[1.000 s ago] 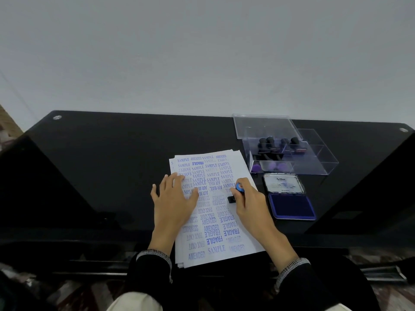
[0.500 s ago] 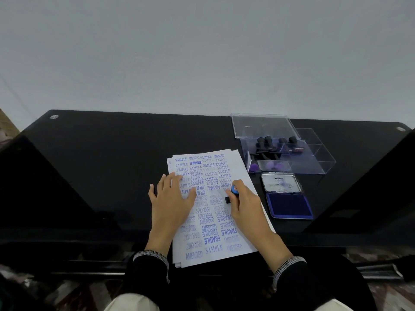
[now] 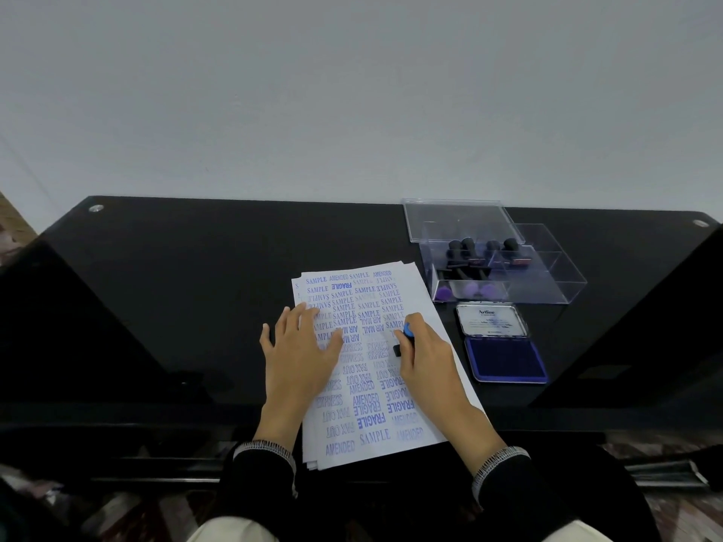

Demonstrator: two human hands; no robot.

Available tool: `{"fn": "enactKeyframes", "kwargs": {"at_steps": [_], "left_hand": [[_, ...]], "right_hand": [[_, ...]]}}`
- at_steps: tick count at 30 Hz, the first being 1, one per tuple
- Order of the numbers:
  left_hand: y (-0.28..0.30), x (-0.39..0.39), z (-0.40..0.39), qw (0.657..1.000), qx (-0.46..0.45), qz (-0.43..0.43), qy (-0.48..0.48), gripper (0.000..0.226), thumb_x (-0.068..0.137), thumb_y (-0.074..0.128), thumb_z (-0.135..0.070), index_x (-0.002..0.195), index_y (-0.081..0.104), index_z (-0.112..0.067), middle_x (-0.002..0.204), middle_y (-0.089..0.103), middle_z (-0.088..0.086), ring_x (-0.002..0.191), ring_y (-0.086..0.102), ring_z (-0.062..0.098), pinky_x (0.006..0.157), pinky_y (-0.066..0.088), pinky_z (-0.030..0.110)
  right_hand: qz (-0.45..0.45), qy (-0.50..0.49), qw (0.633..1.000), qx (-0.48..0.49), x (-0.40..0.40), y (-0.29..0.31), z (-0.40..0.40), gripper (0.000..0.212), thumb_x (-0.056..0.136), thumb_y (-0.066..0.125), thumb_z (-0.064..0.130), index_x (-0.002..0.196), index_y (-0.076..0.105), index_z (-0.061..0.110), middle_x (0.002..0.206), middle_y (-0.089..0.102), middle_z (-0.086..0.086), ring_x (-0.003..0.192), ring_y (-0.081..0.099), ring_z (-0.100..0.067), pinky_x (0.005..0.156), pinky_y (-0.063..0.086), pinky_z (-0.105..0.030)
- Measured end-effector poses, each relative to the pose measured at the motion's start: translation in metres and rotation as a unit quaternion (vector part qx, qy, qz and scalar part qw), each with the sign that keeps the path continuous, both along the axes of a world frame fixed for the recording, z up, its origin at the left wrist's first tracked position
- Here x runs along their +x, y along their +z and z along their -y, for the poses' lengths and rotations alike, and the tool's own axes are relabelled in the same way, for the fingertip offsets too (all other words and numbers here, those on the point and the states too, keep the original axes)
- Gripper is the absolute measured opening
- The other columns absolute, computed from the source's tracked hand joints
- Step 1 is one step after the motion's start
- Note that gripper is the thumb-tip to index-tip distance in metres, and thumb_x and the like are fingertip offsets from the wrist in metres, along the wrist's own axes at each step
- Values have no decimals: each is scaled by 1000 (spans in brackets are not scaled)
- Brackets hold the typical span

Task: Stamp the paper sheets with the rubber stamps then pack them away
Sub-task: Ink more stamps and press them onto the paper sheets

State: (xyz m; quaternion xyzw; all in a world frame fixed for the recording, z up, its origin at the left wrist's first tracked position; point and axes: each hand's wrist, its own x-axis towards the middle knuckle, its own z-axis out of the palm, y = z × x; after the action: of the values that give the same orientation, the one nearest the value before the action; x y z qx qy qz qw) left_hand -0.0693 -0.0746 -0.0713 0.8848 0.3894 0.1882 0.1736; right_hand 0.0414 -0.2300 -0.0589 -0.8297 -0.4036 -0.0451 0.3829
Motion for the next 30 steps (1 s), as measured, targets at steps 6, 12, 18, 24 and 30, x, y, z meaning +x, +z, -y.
{"fn": "enactKeyframes", "kwargs": {"at_steps": [6,12,18,24,30], "left_hand": [[0,0,0,1000,-2,3,-1,56,92,44,-57,138,42,-25,153,32,-5,146,17,15,119,3,47],[-1,0,0,1000,-1,4,-2,56,92,44,-57,138,42,-25,152,33,-5,146,17,15,119,3,47],[-2,-1,-1,1000,2,6,-2,55,92,44,-56,137,44,-25,151,34,-5,145,18,16,118,3,48],[-1,0,0,1000,4,7,-3,55,92,45,-56,137,44,-24,151,35,-5,145,20,16,118,5,48],[-1,0,0,1000,3,7,-3,55,92,44,-57,137,44,-24,151,35,-5,145,19,15,118,4,48]], "right_hand": [[-5,-5,1000,7,-4,-3,2,9,97,48,17,98,46,8,74,45,2,61,46,-19,47,28,-14],[5,12,1000,-11,1,5,-3,10,97,47,16,92,40,12,69,41,3,55,35,-10,46,26,-20],[7,13,1000,-15,4,4,-5,9,96,48,14,93,42,8,70,45,-2,58,41,-22,47,28,-25],[-18,5,1000,7,1,-2,0,8,97,49,17,99,46,10,73,48,2,63,55,-21,48,30,-16],[-25,10,1000,12,1,-3,2,7,97,49,17,98,45,12,73,48,2,64,56,-15,49,32,-17]]}}
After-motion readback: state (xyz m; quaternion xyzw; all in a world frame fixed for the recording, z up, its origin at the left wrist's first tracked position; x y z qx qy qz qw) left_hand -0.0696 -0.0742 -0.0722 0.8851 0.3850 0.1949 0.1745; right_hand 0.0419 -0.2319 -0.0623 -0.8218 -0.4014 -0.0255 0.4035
